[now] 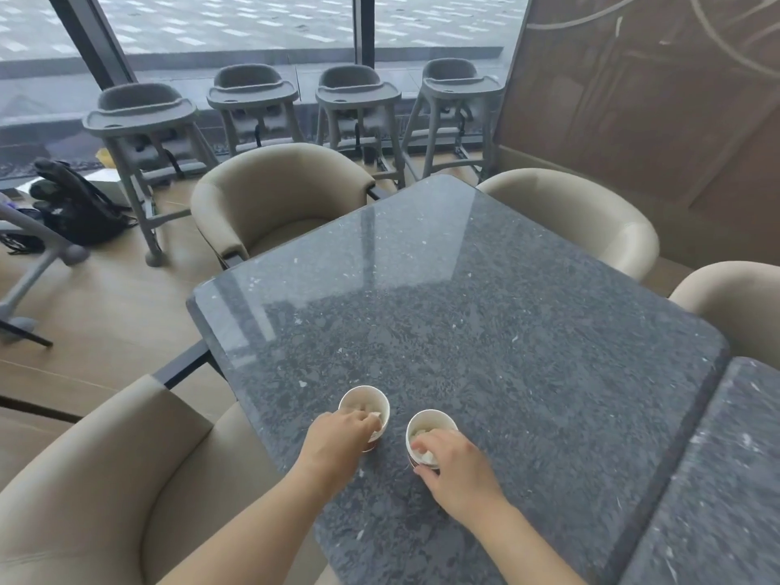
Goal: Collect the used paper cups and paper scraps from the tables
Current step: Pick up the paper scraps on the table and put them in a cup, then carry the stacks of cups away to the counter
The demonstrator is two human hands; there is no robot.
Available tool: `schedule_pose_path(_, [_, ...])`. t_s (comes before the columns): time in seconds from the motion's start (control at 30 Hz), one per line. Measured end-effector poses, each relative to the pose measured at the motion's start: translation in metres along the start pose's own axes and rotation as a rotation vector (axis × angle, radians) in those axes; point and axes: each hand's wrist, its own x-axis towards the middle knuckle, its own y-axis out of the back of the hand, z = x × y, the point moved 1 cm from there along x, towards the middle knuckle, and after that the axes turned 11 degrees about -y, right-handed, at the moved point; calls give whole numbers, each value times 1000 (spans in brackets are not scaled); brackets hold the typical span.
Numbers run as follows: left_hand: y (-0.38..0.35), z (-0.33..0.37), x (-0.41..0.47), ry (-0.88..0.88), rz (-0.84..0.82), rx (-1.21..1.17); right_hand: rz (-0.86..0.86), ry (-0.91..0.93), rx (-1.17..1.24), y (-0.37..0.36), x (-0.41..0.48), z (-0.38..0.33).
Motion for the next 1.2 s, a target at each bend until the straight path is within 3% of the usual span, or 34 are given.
schedule_pose_path(0.3, [13,6,4,-56,112,37,82,-4,-47,10,7,-9])
schedule_pose_path(0.63, [45,9,-22,-155,222,-10,226,19,58,35,-5,-40])
schedule_pose_path(1.0, [60,-16,-94,-132,224,-49,319,107,-9,22,-43,-108])
schedule_pose_path(1.2, [62,-38,-151,-154,273,-93,298,17,-30,-3,-80,-153])
